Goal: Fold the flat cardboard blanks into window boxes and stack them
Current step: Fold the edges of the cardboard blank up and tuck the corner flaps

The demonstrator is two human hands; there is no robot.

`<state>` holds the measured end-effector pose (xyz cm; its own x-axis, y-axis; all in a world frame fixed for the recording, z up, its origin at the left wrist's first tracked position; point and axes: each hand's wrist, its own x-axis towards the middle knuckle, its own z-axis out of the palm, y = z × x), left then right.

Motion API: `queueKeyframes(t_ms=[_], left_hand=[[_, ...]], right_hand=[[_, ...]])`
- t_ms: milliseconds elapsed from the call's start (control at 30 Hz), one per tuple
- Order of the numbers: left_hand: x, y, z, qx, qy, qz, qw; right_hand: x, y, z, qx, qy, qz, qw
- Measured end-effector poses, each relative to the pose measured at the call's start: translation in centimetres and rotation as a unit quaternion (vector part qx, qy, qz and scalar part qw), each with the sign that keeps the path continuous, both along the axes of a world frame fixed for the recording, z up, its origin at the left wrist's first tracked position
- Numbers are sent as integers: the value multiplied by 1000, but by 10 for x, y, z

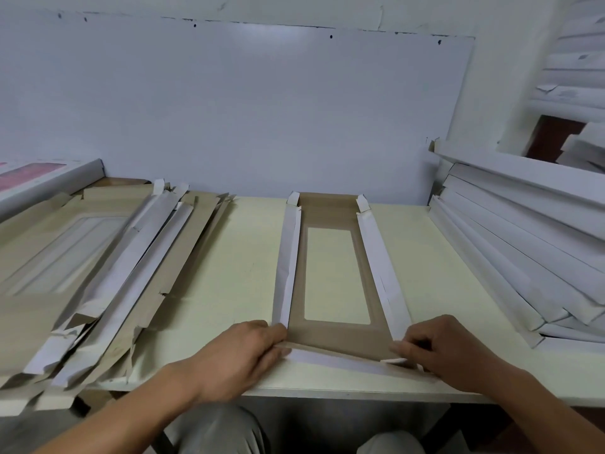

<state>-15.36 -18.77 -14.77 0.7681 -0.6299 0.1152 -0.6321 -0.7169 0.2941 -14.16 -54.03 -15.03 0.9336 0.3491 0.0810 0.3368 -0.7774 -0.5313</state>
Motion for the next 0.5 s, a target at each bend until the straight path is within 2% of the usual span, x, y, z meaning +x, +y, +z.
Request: queueKeyframes(t_ms=[100,267,500], left_hand=[[3,-3,-3,-49,17,36,998],[9,-8,-2,-111,60,94,988],[21,-16,-4,-103,85,160,978]], right_hand=[[-3,-2,2,18,9,-6,1000],[-5,-6,11,30,78,16,996],[3,0,2,-12,90,-45,995]])
